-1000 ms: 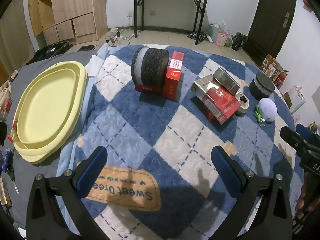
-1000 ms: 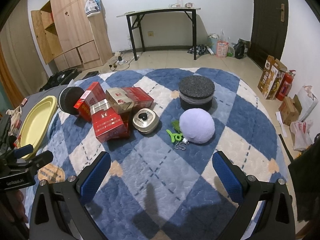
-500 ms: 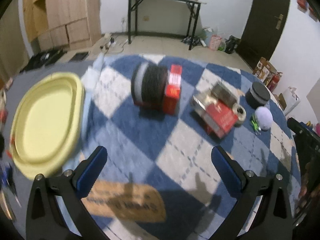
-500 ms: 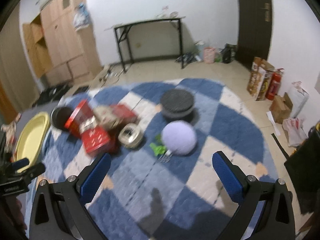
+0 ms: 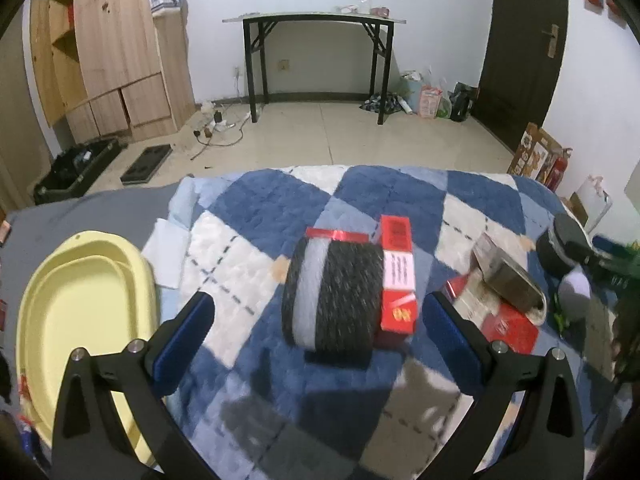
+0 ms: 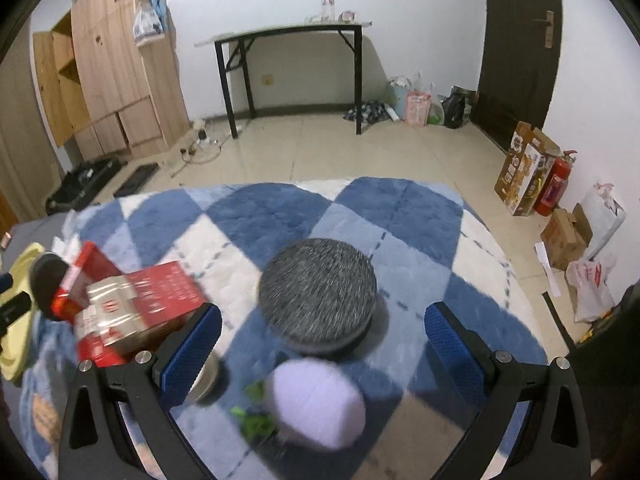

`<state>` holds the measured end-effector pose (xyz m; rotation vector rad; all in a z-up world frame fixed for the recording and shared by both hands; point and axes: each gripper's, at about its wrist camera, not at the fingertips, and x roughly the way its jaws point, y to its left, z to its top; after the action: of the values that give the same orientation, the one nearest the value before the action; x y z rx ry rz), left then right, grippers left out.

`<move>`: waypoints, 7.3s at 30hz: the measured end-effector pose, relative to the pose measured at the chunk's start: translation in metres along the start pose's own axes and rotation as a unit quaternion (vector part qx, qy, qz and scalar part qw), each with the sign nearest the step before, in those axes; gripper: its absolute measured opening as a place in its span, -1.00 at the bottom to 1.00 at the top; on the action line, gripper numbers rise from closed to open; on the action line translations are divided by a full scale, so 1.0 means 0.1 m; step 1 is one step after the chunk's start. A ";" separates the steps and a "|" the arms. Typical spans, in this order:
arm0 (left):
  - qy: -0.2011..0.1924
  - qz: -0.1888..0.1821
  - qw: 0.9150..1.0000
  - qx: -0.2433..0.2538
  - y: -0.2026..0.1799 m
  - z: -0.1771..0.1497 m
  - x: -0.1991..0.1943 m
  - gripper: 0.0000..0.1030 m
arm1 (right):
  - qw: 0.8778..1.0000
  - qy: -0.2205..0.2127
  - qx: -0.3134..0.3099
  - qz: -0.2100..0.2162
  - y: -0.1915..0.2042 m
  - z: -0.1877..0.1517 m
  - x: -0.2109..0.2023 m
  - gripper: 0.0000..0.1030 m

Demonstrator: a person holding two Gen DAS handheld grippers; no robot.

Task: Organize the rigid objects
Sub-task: 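Grasp the foam roller with the left tool while the right tool grasps the black puck, then carry the roller and puck into the yellow basin and release both, then grasp a red box with the left tool while the right tool grasps the lavender ball, then carry the red box and lavender ball into the basin and release both, then grasp a red Diamond box with the left tool while the right tool grasps the silver tin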

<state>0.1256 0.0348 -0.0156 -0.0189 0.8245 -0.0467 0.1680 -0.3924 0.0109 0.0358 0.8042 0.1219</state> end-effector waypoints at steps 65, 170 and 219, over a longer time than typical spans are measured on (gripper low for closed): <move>0.066 0.093 0.978 -0.173 2.83 -0.84 -0.34 0.81 | 0.898 0.096 -0.368 0.220 4.75 -0.97 0.32 0.44; 0.054 0.081 0.975 -0.202 3.09 -0.44 -0.10 0.41 | 0.917 0.107 -0.247 0.294 4.73 -0.12 0.85 0.31; 0.074 -0.056 0.995 0.026 -0.23 0.08 0.89 0.43 | 0.964 -0.008 -0.193 0.186 0.60 -0.54 0.79 0.57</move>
<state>0.1910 0.0072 -0.0740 -0.0125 0.9703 -0.1777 0.1775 -0.3244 -0.0782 -0.1816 0.7393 0.6309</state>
